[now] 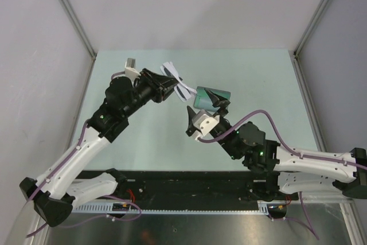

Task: Organize the sunglasses
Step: Pass from the left arm to the right

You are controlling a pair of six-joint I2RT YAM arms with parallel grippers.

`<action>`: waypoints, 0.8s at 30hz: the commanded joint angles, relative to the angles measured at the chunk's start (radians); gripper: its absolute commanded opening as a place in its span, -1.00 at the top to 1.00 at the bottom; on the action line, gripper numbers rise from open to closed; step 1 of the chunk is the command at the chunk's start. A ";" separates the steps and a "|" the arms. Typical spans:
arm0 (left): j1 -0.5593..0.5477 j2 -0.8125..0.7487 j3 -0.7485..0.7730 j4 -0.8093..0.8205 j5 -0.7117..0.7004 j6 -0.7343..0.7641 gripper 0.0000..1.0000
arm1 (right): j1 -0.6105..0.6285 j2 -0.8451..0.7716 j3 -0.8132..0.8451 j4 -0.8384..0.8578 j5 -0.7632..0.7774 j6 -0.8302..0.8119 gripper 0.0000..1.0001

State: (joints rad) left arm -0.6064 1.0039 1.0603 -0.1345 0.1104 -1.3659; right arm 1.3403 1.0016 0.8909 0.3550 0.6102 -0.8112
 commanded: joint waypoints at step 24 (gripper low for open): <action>0.005 -0.042 0.061 -0.011 -0.052 0.044 0.40 | 0.006 0.029 -0.009 0.085 -0.145 -0.109 -0.08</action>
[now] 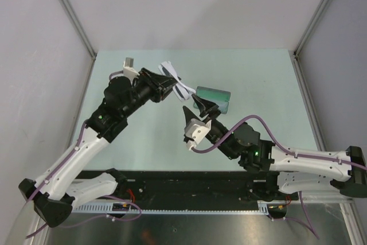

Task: Organize the sunglasses
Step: Pass from the left arm to the right

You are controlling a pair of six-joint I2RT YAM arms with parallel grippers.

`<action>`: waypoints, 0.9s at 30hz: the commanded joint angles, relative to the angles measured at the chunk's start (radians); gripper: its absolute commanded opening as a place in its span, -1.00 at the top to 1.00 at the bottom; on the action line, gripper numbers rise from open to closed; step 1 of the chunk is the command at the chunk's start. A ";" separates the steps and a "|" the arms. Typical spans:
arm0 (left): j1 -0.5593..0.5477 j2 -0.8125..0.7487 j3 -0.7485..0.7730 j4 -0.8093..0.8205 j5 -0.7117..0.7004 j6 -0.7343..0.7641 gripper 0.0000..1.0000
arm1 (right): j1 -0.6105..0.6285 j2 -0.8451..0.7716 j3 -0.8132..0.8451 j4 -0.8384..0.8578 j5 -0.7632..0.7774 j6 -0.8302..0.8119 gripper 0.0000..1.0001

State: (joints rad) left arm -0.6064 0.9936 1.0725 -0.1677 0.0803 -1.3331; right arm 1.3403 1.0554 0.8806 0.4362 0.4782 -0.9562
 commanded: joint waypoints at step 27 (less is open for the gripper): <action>0.005 -0.044 0.047 0.005 -0.008 0.014 0.42 | 0.034 -0.012 0.000 0.198 0.044 -0.057 -0.56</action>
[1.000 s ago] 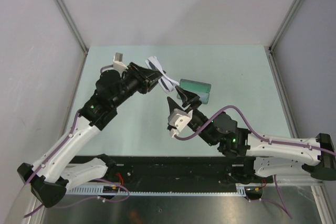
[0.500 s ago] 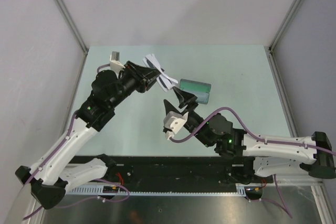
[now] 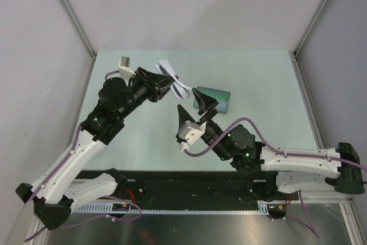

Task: Organize the sunglasses
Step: Pass from the left arm to the right

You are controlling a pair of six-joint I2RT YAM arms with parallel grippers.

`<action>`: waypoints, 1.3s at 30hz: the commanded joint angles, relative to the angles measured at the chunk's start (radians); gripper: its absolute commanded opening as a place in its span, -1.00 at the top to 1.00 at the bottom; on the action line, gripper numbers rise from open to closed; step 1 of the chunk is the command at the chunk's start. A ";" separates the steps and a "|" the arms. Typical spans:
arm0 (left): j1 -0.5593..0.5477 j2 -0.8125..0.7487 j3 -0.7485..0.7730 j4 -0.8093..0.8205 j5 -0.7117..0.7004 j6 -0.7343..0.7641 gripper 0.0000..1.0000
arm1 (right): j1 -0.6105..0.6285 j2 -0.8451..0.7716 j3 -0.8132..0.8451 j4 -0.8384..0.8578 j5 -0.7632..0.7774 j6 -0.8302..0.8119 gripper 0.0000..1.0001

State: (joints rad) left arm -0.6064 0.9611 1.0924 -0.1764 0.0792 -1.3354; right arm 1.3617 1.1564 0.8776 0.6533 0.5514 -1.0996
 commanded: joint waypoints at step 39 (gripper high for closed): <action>0.005 -0.038 0.182 0.147 0.525 0.564 0.33 | -0.780 -0.052 0.359 -0.534 -1.397 1.796 -0.05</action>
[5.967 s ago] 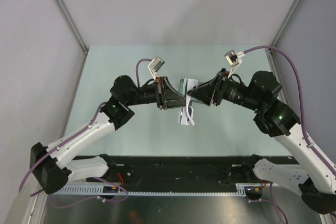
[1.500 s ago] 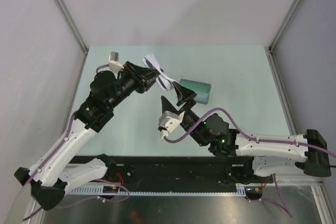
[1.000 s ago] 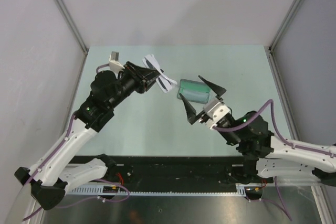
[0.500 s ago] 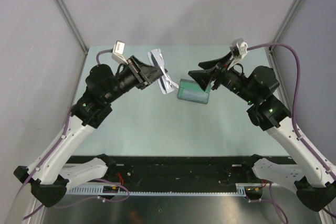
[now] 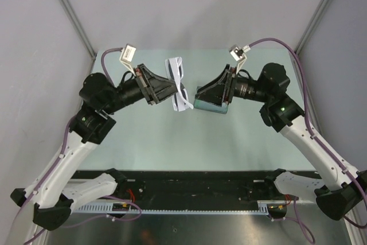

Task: Organize the sunglasses
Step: Pass from the left arm to the right

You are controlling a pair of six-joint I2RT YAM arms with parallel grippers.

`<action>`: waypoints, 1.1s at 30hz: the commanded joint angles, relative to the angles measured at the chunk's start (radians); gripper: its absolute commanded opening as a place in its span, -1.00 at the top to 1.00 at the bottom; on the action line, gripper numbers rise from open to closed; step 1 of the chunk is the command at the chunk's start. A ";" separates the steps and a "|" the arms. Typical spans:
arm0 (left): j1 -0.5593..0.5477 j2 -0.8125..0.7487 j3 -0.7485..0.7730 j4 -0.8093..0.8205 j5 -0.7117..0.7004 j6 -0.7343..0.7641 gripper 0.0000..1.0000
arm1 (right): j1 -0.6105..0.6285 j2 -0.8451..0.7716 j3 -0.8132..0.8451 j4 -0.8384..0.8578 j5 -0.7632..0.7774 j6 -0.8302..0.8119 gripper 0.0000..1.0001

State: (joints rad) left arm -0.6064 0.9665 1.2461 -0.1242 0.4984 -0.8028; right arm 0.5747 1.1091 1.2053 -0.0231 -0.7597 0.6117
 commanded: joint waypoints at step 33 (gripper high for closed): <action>0.005 -0.022 -0.048 0.227 0.124 -0.022 0.31 | 0.091 0.046 0.031 0.310 -0.069 0.184 0.42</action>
State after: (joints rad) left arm -0.6064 0.9527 1.2045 0.0521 0.6170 -0.8124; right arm 0.6632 1.1595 1.2053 0.2623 -0.8371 0.7933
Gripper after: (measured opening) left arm 0.340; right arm 0.346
